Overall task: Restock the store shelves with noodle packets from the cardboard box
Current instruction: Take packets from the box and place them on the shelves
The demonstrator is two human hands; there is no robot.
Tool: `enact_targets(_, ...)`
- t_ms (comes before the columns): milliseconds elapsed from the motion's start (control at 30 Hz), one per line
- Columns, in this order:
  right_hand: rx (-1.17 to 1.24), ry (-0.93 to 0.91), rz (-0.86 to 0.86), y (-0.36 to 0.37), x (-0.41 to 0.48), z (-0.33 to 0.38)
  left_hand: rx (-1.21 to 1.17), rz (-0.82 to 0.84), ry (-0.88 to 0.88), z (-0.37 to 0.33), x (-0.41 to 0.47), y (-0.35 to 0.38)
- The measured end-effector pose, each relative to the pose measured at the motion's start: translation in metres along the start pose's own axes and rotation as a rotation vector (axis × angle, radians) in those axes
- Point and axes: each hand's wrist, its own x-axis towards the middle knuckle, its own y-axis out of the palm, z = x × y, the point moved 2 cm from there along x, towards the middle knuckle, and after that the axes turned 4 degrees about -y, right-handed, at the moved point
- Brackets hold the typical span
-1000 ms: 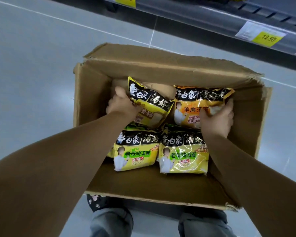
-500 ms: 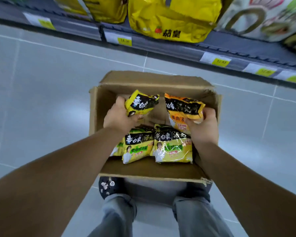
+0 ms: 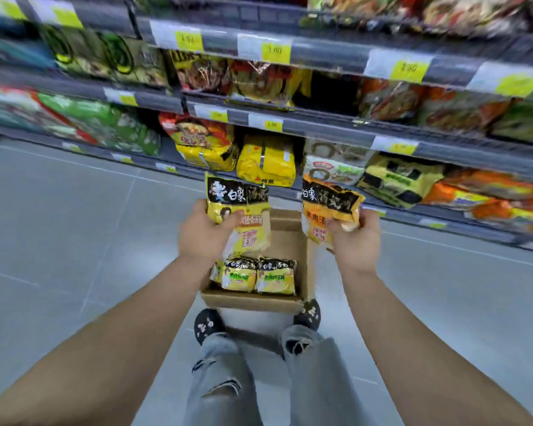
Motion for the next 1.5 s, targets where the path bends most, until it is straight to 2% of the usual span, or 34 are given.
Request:
enact_targets(100, 0.047, -0.045, 0.011, -0.047, -0.029, 0.032, -0.134, -0.020, -0.008, -0.021, -0.055, -0.025)
enact_targets(233, 0.068, -0.120, -0.008, -0.094, -0.058, 0.056, -0.245, 0.087, 0.047, -0.044, -0.104, -0.043)
enact_targets(400, 0.050, -0.215, -0.111, -0.144, -0.099, 0.067, -0.167, 0.102, 0.191, -0.048, -0.149, -0.063)
enact_targets(600, 0.069, -0.259, -0.255, -0.205, -0.153, 0.065, -0.254, 0.066, 0.323, -0.042, -0.205, -0.086)
enact_targets(733, -0.157, -0.327, -0.431, -0.251, -0.172, 0.081, -0.256, 0.060, 0.371, -0.060, -0.233, -0.092)
enact_targets(800, -0.214, -0.346, -0.443, -0.272, -0.173, 0.090, -0.255, 0.081, 0.393, -0.075, -0.239, -0.091)
enact_targets(1133, -0.164, -0.312, -0.395, -0.375, -0.084, 0.135, -0.341, 0.081, 0.535, -0.220, -0.259, -0.052)
enact_targets(1500, 0.102, -0.470, -0.497, -0.468, 0.021, 0.191, -0.509, -0.073, 0.646, -0.363, -0.279, -0.009)
